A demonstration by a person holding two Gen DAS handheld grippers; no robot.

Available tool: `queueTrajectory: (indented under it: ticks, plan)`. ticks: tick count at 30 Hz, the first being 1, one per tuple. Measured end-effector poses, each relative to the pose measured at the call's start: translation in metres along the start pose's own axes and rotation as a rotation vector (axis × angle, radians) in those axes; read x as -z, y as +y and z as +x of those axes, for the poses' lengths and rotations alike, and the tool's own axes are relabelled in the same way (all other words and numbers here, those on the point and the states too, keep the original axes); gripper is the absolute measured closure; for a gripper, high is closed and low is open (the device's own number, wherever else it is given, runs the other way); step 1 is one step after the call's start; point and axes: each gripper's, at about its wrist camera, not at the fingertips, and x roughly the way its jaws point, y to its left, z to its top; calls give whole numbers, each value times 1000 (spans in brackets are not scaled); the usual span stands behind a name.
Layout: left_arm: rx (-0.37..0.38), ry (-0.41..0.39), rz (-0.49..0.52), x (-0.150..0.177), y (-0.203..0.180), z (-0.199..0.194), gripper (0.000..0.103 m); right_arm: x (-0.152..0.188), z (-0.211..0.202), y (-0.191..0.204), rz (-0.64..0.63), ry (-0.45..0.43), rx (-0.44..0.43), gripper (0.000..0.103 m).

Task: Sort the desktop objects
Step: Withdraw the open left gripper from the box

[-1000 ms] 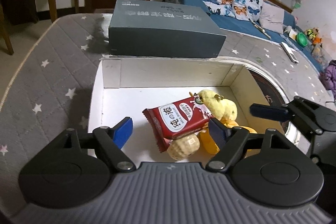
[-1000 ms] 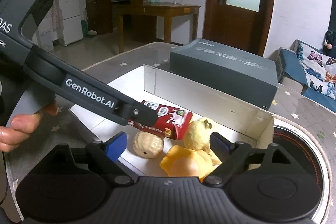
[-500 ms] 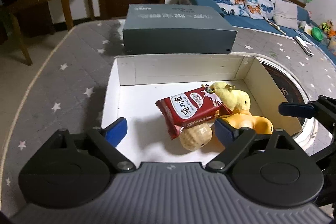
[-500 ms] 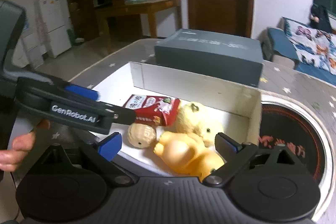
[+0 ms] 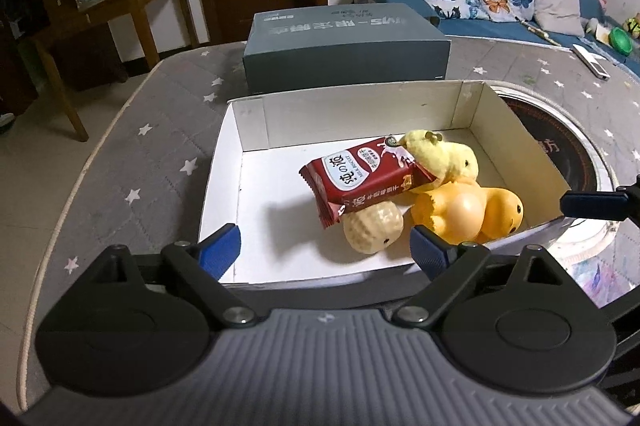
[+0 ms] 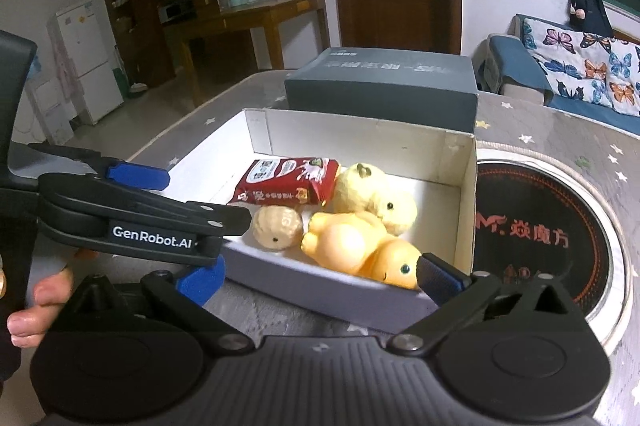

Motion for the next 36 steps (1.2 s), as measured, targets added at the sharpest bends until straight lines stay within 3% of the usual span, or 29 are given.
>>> queueTrajectory:
  ticks: [22,36]
  plan:
    - [-80,-2,-31,18,-3,-9,11,33,-13,-5,106,21,12,0]
    - [-106,8,-18,26,-4,-7,11,36,-10,0,97,36,7,0]
